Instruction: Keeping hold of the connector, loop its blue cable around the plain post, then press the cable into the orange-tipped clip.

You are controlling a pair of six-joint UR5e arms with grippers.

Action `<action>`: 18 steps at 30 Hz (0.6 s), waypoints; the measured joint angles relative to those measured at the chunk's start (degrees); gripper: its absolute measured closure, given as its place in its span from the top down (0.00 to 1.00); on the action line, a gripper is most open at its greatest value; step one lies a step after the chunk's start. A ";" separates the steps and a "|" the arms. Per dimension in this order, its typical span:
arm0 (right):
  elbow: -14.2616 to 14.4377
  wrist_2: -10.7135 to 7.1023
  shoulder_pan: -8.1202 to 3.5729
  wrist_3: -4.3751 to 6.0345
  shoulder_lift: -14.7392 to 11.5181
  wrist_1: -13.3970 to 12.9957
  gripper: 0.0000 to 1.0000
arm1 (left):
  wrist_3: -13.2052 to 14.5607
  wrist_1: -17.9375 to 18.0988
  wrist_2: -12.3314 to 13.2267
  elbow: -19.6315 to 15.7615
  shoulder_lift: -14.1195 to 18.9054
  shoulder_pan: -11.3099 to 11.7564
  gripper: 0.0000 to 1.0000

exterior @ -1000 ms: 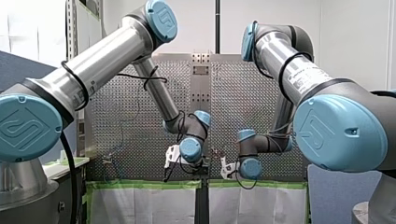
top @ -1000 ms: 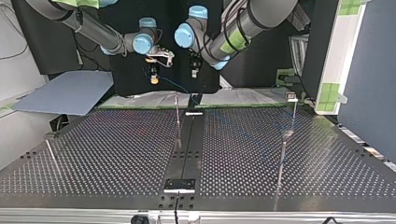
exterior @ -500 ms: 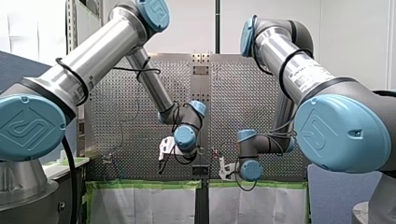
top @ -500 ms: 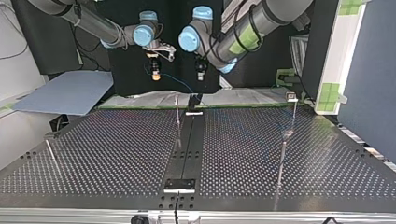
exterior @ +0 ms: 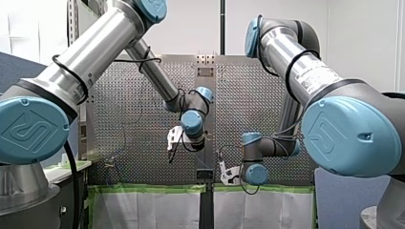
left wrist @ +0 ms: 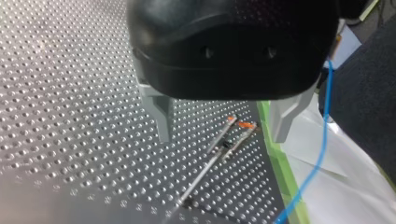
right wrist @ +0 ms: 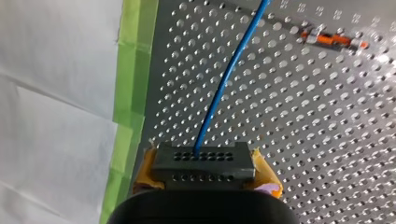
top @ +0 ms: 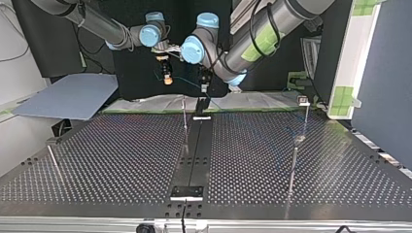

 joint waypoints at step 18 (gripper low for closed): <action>-1.79 -1.94 -0.51 -5.10 0.00 -0.41 0.00 | 7.24 -10.00 -4.85 10.02 -0.12 1.50 1.00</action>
